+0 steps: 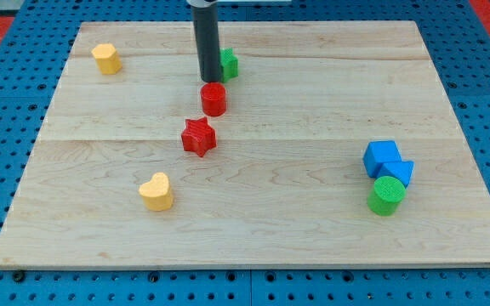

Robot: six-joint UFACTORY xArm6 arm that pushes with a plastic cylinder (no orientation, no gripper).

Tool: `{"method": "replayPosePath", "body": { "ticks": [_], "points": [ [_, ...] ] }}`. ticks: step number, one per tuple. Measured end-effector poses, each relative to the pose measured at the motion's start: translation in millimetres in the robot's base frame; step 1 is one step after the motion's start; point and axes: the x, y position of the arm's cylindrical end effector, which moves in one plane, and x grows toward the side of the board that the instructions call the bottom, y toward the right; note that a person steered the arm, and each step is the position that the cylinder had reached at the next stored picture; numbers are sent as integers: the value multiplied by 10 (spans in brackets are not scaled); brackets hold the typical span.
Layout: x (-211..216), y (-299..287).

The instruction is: Move the red blocks vertical to each other

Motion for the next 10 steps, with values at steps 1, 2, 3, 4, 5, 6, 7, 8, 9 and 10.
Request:
{"method": "replayPosePath", "body": {
  "ticks": [1,2,3,4,5,6,7,8,9,10],
  "points": [
    [508,579],
    [612,1097],
    [765,654],
    [1066,448],
    [789,512],
    [698,320],
    [664,319],
    [989,184],
    [663,-80],
    [628,52]
  ]
}}
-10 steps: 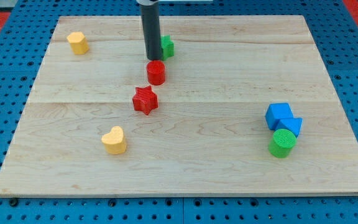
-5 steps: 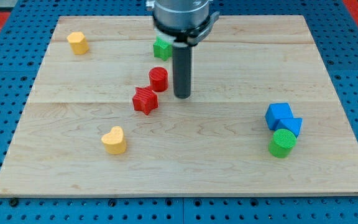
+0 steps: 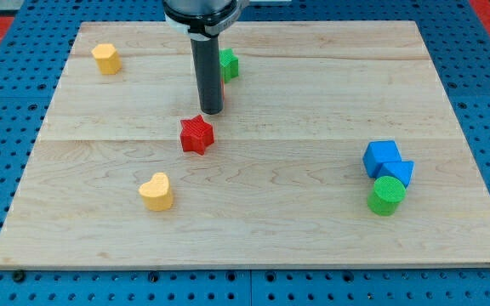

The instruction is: Move the red blocks vertical to each other

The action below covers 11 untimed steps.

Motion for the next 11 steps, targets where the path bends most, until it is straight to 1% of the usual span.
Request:
{"method": "replayPosePath", "body": {
  "ticks": [1,2,3,4,5,6,7,8,9,10,11],
  "points": [
    [658,713],
    [1723,805],
    [1445,41],
    [655,27],
    [799,61],
    [1232,-102],
    [849,-615],
    [628,-450],
    [602,-114],
    [1331,540],
    [2114,1698]
  ]
}}
